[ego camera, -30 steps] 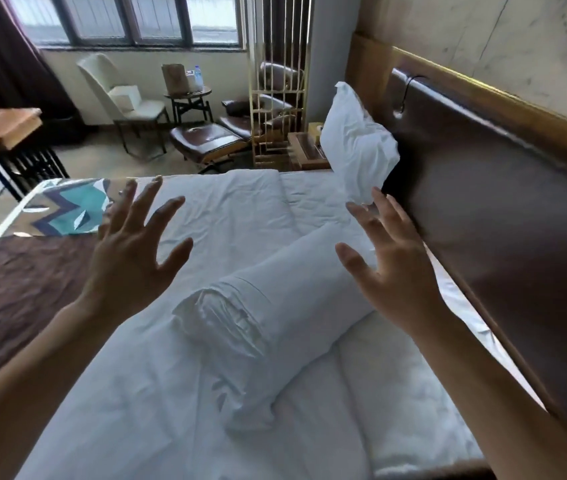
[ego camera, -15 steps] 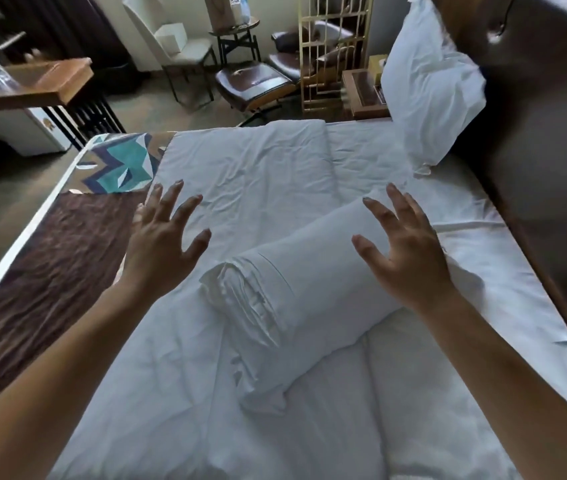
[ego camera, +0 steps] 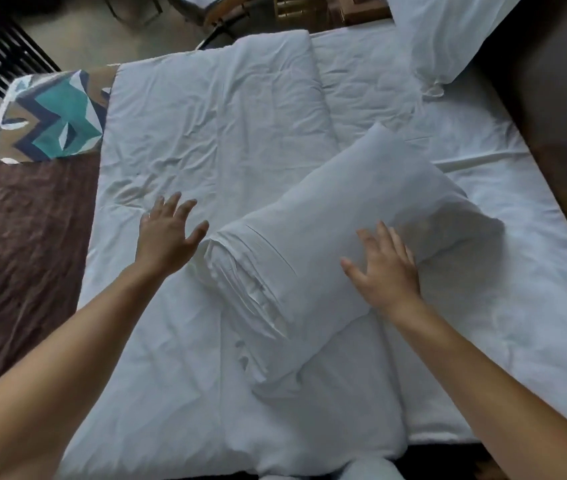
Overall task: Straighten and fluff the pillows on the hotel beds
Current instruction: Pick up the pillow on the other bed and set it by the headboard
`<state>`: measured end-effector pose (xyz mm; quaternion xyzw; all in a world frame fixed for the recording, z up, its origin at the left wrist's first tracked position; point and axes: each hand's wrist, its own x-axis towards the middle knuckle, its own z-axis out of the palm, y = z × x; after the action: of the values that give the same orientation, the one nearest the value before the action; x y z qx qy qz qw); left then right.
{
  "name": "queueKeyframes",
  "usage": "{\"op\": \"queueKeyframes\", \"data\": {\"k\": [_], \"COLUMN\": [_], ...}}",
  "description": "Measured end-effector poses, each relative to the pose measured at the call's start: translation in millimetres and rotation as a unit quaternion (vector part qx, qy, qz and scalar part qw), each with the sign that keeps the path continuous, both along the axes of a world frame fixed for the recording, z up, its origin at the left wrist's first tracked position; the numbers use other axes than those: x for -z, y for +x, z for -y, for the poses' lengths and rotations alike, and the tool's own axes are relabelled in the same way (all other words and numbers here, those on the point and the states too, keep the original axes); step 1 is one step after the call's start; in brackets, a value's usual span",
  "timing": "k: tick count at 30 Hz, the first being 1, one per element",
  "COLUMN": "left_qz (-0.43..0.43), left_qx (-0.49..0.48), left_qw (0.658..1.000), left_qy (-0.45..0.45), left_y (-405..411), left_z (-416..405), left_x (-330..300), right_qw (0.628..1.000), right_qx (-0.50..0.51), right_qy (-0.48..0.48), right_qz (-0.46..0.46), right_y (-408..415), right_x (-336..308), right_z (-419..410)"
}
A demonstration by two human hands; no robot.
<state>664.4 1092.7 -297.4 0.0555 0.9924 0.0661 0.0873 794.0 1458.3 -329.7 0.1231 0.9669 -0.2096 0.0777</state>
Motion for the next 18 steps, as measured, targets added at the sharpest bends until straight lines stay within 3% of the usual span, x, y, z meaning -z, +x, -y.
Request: {"op": "queueKeyframes", "data": {"k": [4, 18], "left_qz": [0.08, 0.268], "left_qx": [0.027, -0.153], "left_qw": [0.996, 0.95], "left_qy": [-0.042, 0.04], "left_y": [-31, -88], "left_z": [2, 15], "left_x": [57, 205], "right_qw": [0.994, 0.98], "right_qx": [0.024, -0.041], "right_qy": [-0.018, -0.046], "right_qz": [0.105, 0.189], "right_y": [-3, -27], "right_x": [53, 162], "right_z": [20, 35]}}
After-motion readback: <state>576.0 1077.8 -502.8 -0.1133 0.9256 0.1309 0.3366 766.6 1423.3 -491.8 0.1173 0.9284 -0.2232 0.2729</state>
